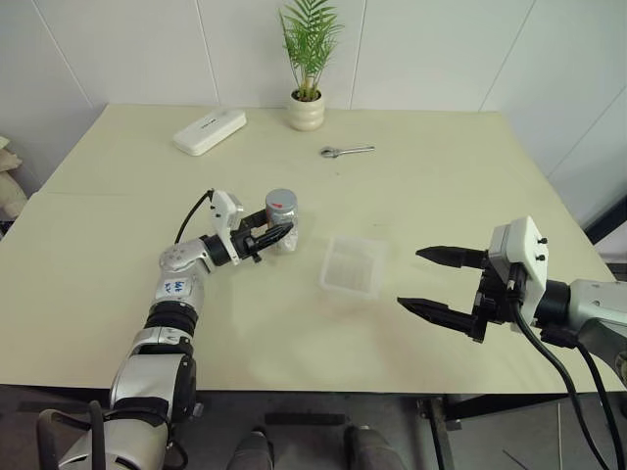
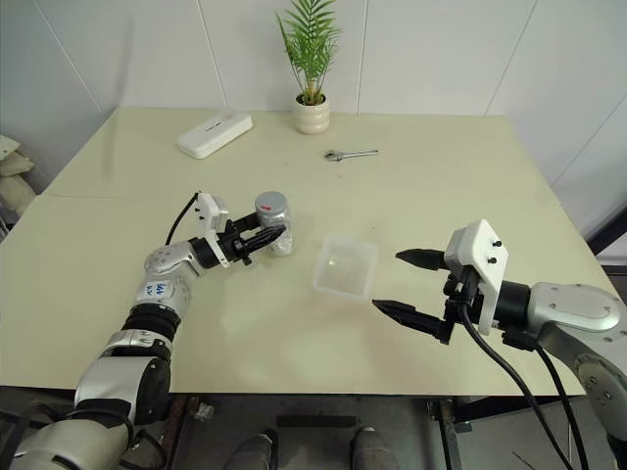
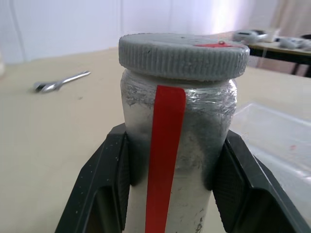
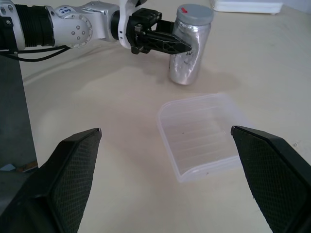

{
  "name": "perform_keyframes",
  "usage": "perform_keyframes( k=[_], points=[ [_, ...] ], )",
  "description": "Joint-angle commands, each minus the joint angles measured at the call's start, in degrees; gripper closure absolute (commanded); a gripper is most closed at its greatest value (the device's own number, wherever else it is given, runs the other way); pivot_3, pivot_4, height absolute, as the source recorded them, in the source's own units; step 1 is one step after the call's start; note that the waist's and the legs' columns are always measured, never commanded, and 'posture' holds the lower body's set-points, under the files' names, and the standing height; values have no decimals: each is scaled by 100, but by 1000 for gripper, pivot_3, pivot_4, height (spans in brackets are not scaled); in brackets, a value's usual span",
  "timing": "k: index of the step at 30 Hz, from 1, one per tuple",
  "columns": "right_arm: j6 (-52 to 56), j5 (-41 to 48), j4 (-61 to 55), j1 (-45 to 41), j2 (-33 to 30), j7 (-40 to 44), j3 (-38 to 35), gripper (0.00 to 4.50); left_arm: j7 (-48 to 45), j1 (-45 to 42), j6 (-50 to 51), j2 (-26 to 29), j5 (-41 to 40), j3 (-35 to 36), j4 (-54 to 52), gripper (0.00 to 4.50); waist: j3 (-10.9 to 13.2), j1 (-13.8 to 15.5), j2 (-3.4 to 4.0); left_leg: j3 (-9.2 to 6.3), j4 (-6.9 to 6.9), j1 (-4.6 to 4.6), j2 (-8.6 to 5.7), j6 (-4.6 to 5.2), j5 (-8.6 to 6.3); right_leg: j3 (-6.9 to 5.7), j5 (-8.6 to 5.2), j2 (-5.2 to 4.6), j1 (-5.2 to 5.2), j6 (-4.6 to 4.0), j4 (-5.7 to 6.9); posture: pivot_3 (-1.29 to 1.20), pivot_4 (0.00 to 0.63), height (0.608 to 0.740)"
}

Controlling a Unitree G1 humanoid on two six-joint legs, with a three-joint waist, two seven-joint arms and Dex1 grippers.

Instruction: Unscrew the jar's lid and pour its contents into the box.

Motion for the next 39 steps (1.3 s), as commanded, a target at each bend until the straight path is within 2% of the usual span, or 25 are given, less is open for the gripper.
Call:
perform_keyframes(
  k=[1,7,11,16,19,23,30,39],
  points=[
    [93,85,-242,-268,-13,-269,-21,0,-1022,163,269,230,-533,97,-711,2624,0,-7,1,0,0,0,0,0,0,0,0,0,0,-1,0,0,150,740],
    [417,-78,-331,-1145,420,-1207,597,0,-2107,308,980,640,-825,-66,-1371,2624,1,-1,2,-1,-4,2,2,0,0,-1,-3,0,-2,-6,2,0,150,740],
    [796,40,-387,-1801,1144,-2134,972,0,-2601,176,1067,740,-841,-159,-1455,2624,1,2,2,-2,-4,-2,2,0,0,-1,-3,-1,-4,-7,1,0,150,740],
    [1307,378,-423,-2471,1961,-2985,1220,0,-2638,49,889,618,-811,-212,-1442,2624,1,5,3,-12,-8,-4,2,0,0,-7,-4,-1,-9,-9,12,0,150,740],
    [1564,435,-368,-2885,2752,-3847,1430,0,-2387,27,718,481,-658,-330,-1462,2624,1,-11,3,-16,-16,-4,2,0,0,-11,-6,-1,-12,-12,14,0,150,740],
    [1770,348,-402,-3152,3458,-4546,1591,0,-2102,35,875,366,-656,-361,-1520,2624,1,-14,4,-25,-22,-7,3,0,1,-17,-9,1,-21,-18,25,0,150,740],
    [1863,-261,-303,-3276,3924,-5067,2130,0,-1897,-3,1120,289,-686,-469,-1574,2624,2,-18,4,-27,-24,-12,2,0,1,-19,-10,1,-26,-18,25,0,150,740],
    [1524,-1190,-148,-3048,3901,-4684,2875,0,-1950,107,1672,333,-781,-555,-1947,2624,2,-43,5,-28,-26,-13,2,0,1,-21,-11,2,-26,-19,23,0,150,740]
  ],
)
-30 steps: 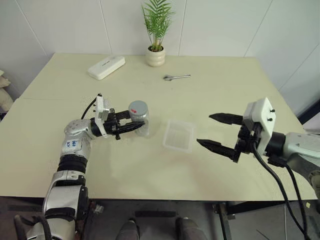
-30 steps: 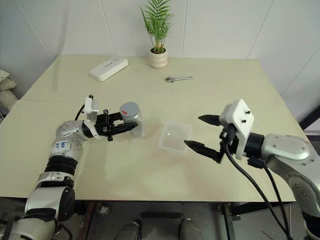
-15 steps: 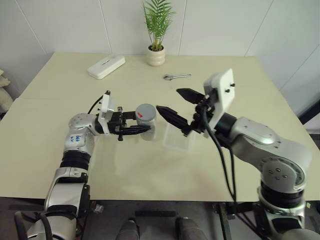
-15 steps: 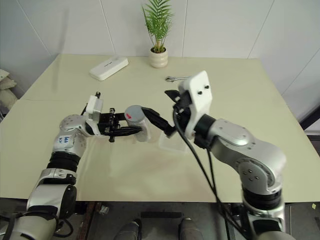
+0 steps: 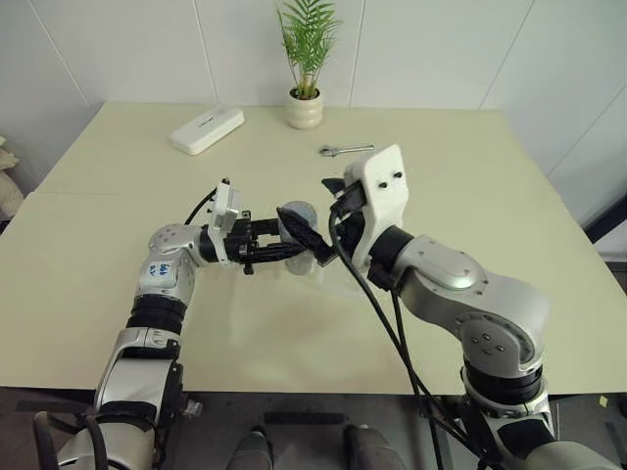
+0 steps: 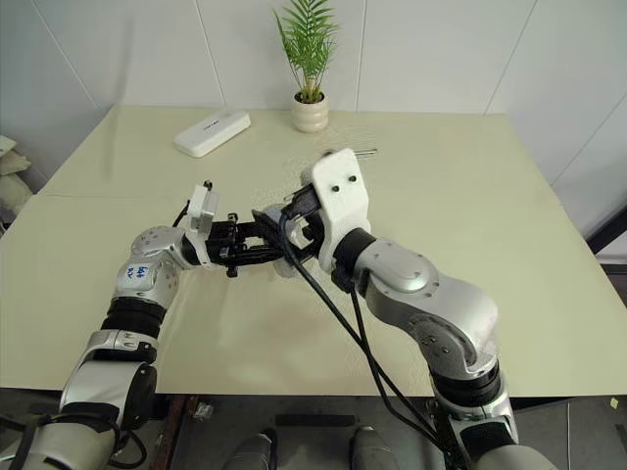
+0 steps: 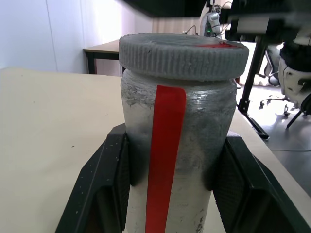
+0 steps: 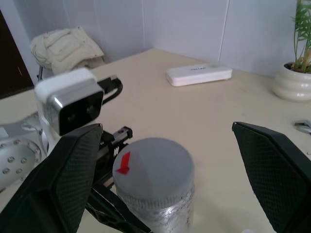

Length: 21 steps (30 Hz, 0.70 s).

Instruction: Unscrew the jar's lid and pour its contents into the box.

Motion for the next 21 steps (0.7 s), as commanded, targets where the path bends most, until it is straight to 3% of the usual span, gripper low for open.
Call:
perform_keyframes(
  k=[1,21],
  points=[
    [-263,-341,-99,26,59,198,174,0,-67,-30,153,68,-85,-19,-389,2624,0,-11,0,0,0,0,0,0,0,0,0,0,0,0,0,0,150,740],
    [-461,-1161,25,139,435,714,255,0,-139,107,250,134,-68,-78,-697,2624,0,-104,0,-4,-5,0,0,0,0,-2,-1,0,0,0,-1,0,150,740]
  ],
)
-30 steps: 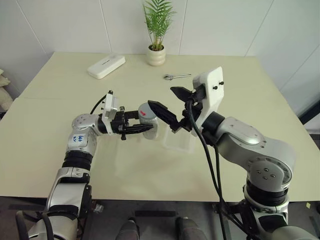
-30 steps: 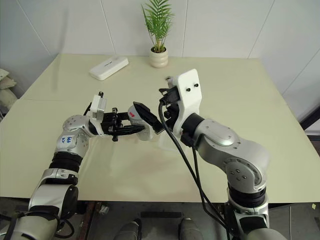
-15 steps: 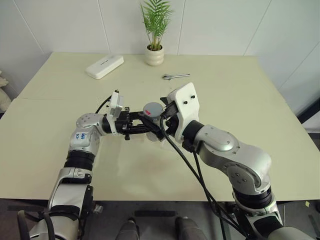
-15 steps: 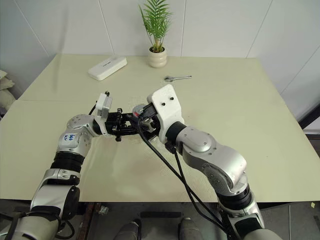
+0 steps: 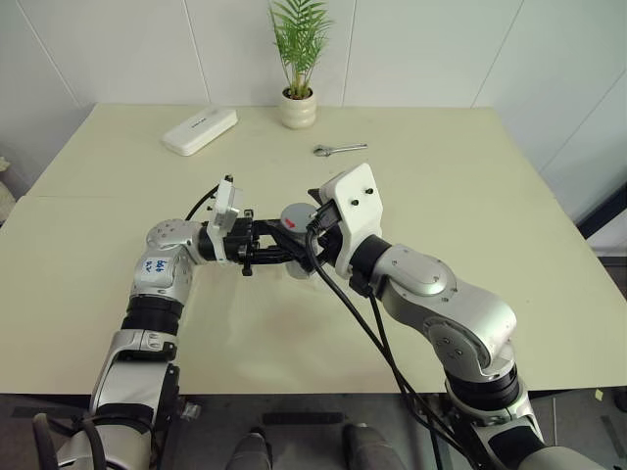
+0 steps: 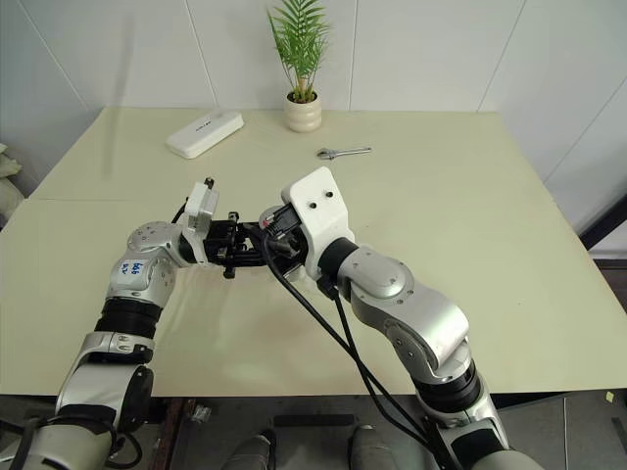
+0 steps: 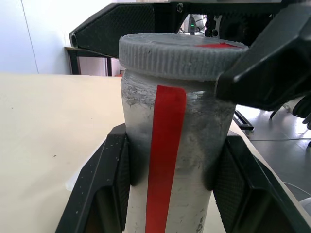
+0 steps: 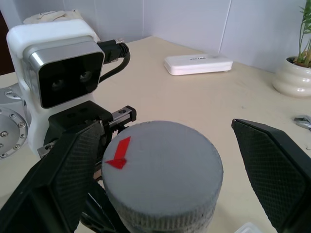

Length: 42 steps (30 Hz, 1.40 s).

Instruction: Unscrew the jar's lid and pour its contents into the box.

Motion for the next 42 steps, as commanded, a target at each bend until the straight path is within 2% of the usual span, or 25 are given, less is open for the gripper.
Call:
perform_keyframes(
  k=[1,3,7,13,17,27,34,42],
  points=[
    [-80,-75,-228,29,54,92,-113,180,-13,10,9,40,-62,14,-251,2624,0,-1,0,0,0,0,0,0,0,0,0,0,0,0,0,0,150,740],
    [-85,-86,-240,31,42,152,-100,615,-8,-1,-12,37,-54,6,-224,2624,0,-3,0,0,0,0,0,0,0,0,0,0,0,0,-1,0,150,740],
    [3,-43,-261,66,66,274,-105,1933,11,-9,-25,27,-53,6,-204,2624,0,-3,0,0,-2,0,0,0,0,0,0,0,0,-1,-2,0,150,740],
    [42,112,-215,-10,32,583,-256,1930,14,-49,-35,33,-65,20,-126,2624,0,-2,1,0,-2,0,0,0,0,0,0,0,0,0,-2,0,150,740],
    [45,531,-184,-171,29,1081,-590,1930,-69,-65,-40,58,-90,36,-21,2624,0,-2,1,0,-2,0,0,0,0,-1,-1,0,0,0,-2,0,150,740],
    [-270,1262,-37,-675,-775,3321,-536,1930,-492,-421,-261,18,-26,-65,741,2624,2,4,3,-1,-3,-3,0,0,0,-3,-1,0,0,1,-7,0,150,740],
    [-670,1516,141,-811,-899,4469,-538,1930,-806,-670,-452,-13,-42,-312,1231,2624,3,-8,5,-1,-5,-3,0,1,0,-3,-4,1,-2,5,-6,0,150,740],
    [-843,1575,316,-925,-902,5006,-560,1930,-987,-842,-626,-23,-127,-518,1601,2624,4,-7,5,-1,-4,-5,-1,1,-1,-3,-5,0,-2,6,-6,0,150,740]
  ],
)
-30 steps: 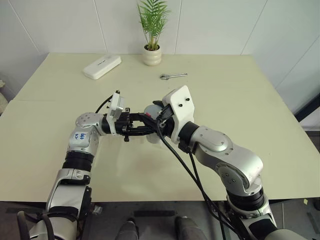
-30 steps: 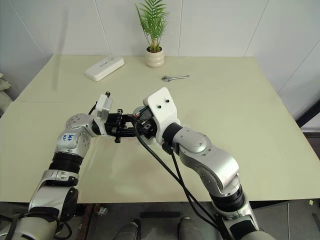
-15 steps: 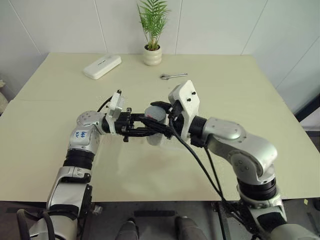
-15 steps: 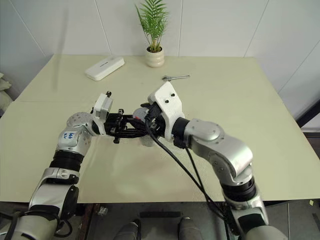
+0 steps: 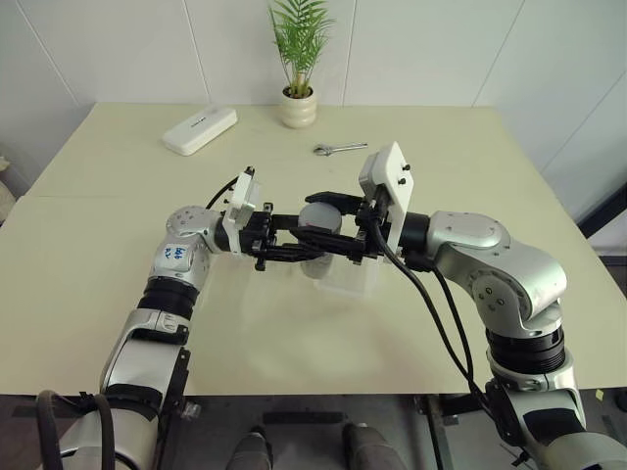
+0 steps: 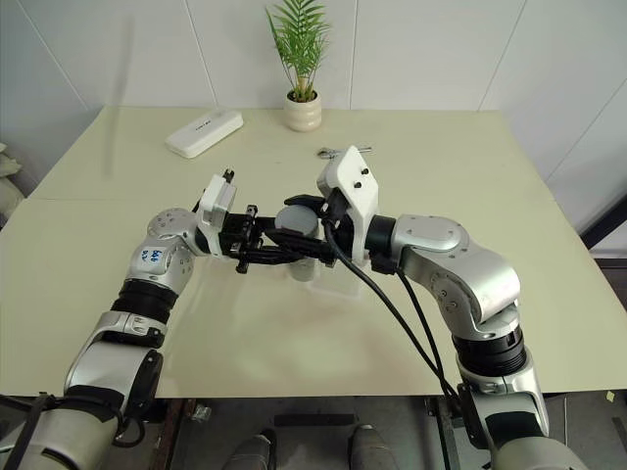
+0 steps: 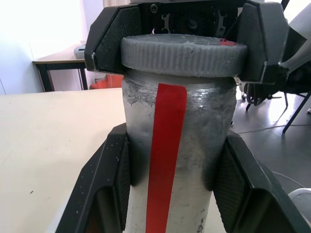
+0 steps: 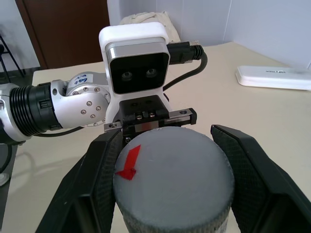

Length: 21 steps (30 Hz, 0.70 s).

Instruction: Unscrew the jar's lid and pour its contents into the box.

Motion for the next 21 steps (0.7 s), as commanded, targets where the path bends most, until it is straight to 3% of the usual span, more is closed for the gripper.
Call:
perform_keyframes(
  k=[1,9,15,21],
  points=[
    [-372,1027,-834,-376,273,1277,377,1930,-581,-97,18,101,138,116,632,2624,0,-1,0,0,0,0,0,0,0,0,0,0,0,0,0,0,150,740],
    [-467,947,-803,-333,276,1302,377,1930,-629,-1,123,61,-236,103,343,2624,0,2,1,0,0,-1,0,0,0,0,0,0,0,1,0,0,150,740],
    [-643,703,-702,-303,268,1381,380,15,-629,106,227,206,-609,-101,65,2624,1,-4,2,-1,0,0,0,0,0,0,0,0,0,1,2,0,150,740],
    [-740,526,-600,-363,247,1396,362,15,-629,182,379,381,-809,-286,-213,2624,1,3,2,-1,1,-1,0,0,0,0,-1,0,0,1,3,0,150,740]
  ],
)
